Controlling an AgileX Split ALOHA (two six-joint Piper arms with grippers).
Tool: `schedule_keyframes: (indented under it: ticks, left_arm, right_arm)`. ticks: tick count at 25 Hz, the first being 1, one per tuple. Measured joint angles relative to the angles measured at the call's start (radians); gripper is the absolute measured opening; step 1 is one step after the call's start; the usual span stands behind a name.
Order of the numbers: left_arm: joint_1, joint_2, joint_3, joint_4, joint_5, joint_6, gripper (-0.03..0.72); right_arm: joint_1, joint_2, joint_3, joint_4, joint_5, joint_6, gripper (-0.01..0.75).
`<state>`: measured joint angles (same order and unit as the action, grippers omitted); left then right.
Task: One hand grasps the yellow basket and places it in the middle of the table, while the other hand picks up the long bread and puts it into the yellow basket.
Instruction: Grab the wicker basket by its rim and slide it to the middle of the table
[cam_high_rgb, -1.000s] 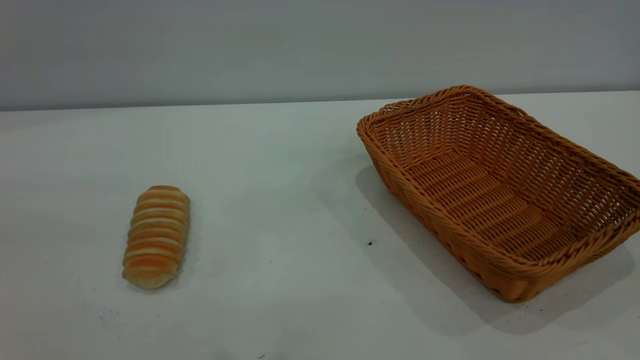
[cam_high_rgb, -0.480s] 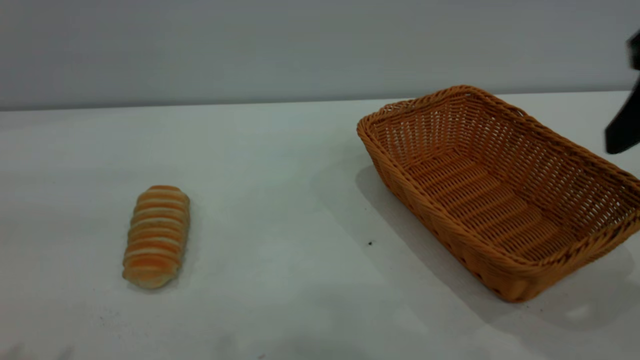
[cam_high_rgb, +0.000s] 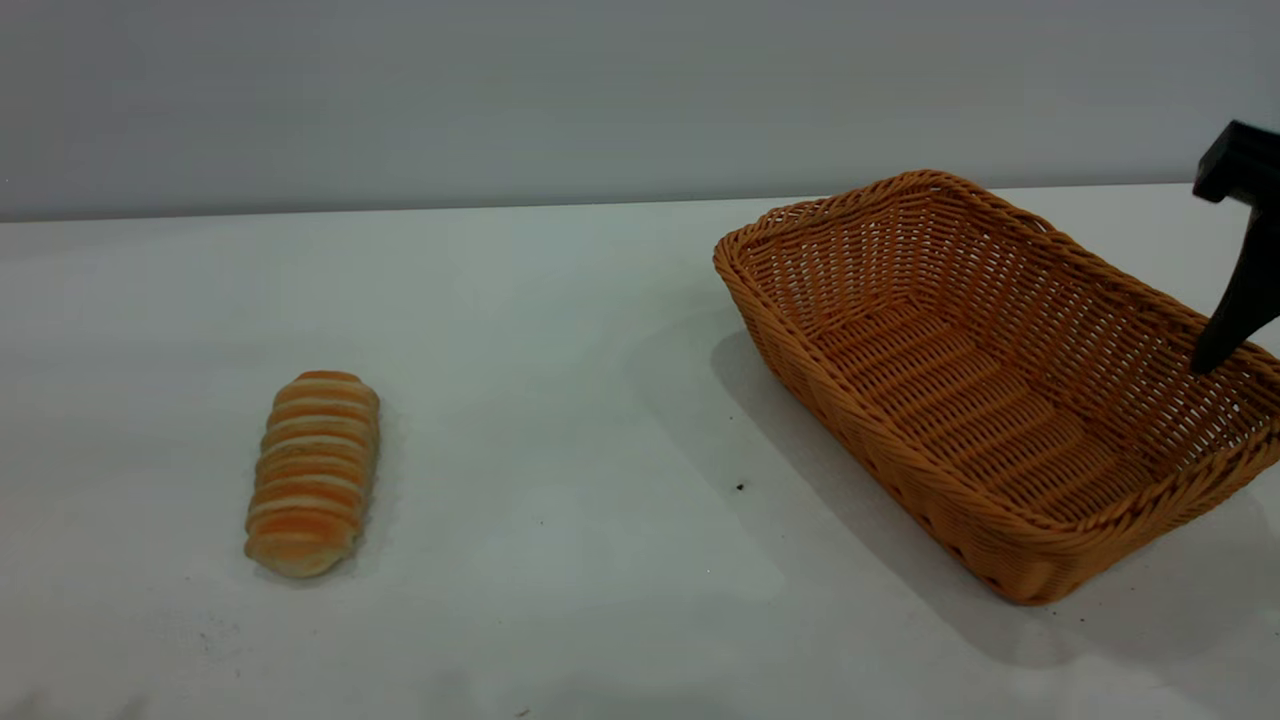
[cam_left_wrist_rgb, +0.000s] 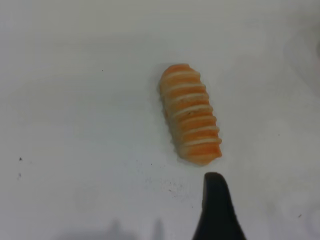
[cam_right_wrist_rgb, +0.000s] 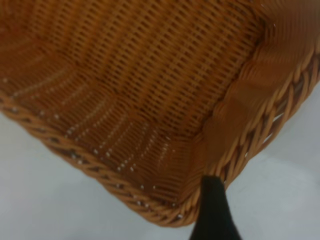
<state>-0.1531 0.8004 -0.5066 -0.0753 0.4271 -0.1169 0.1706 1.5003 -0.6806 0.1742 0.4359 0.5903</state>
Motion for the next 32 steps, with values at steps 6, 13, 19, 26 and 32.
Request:
schedule_keyframes:
  ticks: [6,13,19,26,32]
  left_arm:
    - [0.0,0.0,0.0,0.0,0.002,0.0,0.571]
    - [0.0,0.0,0.0,0.0,0.002,0.0,0.571]
    - [0.0,-0.004,0.0,0.0,0.002,0.0,0.571]
    - [0.0,-0.066,0.0,0.0,0.002,0.0,0.571]
    - [0.0,-0.079,0.0,0.0,0.003,0.0,0.571]
  right_arm:
    - [0.0,0.089,0.0,0.019,-0.027,0.004,0.529]
    - [0.0,0.206,-0.001,0.12,-0.1,-0.046,0.529]
    - [0.0,0.304,-0.007,0.143,-0.175,-0.055,0.506]
    - [0.0,0.382,-0.012,0.187,-0.262,-0.071,0.197]
    - [-0.003,0.391,-0.05,0.184,-0.259,-0.164,0.049]
